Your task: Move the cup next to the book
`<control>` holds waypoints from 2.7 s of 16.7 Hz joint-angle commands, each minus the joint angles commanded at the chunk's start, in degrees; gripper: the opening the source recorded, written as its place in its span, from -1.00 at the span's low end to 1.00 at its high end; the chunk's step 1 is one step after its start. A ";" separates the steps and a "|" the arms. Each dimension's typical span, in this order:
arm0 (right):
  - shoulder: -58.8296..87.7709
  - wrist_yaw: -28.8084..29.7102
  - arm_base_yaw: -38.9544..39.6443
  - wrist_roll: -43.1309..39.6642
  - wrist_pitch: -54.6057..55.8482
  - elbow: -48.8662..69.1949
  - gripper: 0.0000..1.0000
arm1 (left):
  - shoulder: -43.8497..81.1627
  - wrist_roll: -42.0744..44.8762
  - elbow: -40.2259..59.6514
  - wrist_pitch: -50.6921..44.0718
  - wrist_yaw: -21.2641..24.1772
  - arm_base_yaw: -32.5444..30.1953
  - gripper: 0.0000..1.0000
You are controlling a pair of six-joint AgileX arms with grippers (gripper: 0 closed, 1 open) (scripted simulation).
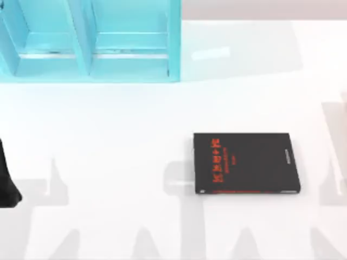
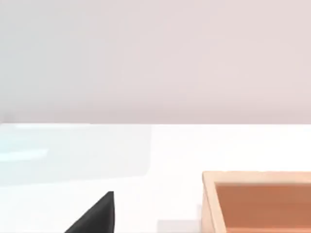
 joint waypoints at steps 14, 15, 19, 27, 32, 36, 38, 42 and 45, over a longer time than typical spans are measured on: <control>0.00 0.00 0.00 0.00 0.00 0.00 1.00 | 37.01 42.93 27.17 -23.14 -1.55 9.42 1.00; 0.00 0.00 0.00 0.00 0.00 0.00 1.00 | 42.22 48.99 30.18 -26.87 -1.61 11.11 1.00; 0.00 0.00 0.00 0.00 0.00 0.00 1.00 | 62.96 73.93 41.55 -42.49 -1.61 19.16 1.00; 0.00 0.00 0.00 0.00 0.00 0.00 1.00 | 92.44 119.26 62.05 -65.58 -0.80 38.21 1.00; 0.00 0.00 0.00 0.00 0.00 0.00 1.00 | 97.48 137.69 73.80 -70.20 -0.21 48.25 1.00; 0.00 0.00 0.00 0.00 0.00 0.00 1.00 | 97.52 142.89 78.14 -70.60 -0.01 51.63 1.00; 0.00 0.00 0.00 0.00 0.00 0.00 1.00 | 97.52 142.89 78.14 -70.60 -0.01 51.63 1.00; 0.00 0.00 0.00 0.00 0.00 0.00 1.00 | 97.47 142.79 77.85 -70.35 -0.03 51.40 1.00; 0.00 0.00 0.00 0.00 0.00 0.00 1.00 | 98.64 142.73 74.69 -66.37 -0.01 51.49 1.00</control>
